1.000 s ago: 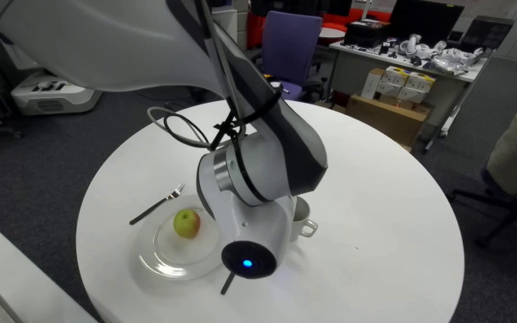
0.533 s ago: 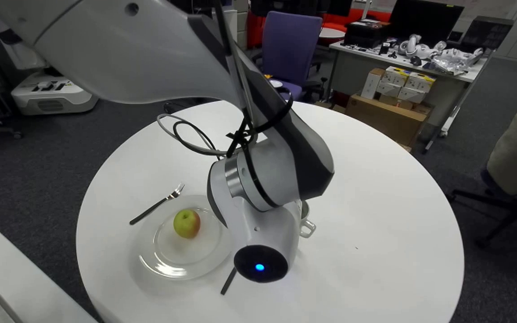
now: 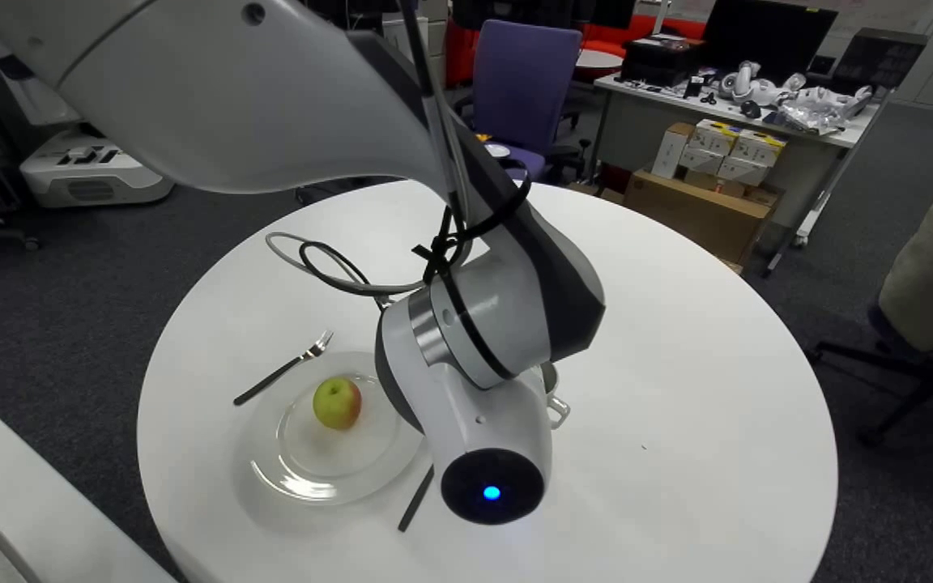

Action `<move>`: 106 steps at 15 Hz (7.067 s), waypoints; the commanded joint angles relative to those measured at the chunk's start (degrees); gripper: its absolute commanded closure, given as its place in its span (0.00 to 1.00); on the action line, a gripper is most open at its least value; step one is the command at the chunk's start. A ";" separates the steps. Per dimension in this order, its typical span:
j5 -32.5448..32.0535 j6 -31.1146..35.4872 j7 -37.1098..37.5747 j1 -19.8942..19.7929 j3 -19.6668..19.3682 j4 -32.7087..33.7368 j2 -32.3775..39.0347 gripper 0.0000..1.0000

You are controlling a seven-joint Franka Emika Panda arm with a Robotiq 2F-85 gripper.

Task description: Put the straw inside the cup

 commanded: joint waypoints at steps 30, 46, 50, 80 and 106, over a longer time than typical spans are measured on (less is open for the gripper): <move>-6.55 6.41 -2.28 1.89 -0.62 -3.25 -6.46 0.00; -8.64 39.02 -5.73 10.68 1.72 -6.38 -13.65 0.00; -14.06 47.45 -3.97 12.80 3.67 -7.41 -13.99 0.00; -124.19 3.32 24.61 18.88 -0.54 1.67 -14.24 0.00; -103.79 -17.71 -26.10 13.91 11.01 20.31 -10.98 0.00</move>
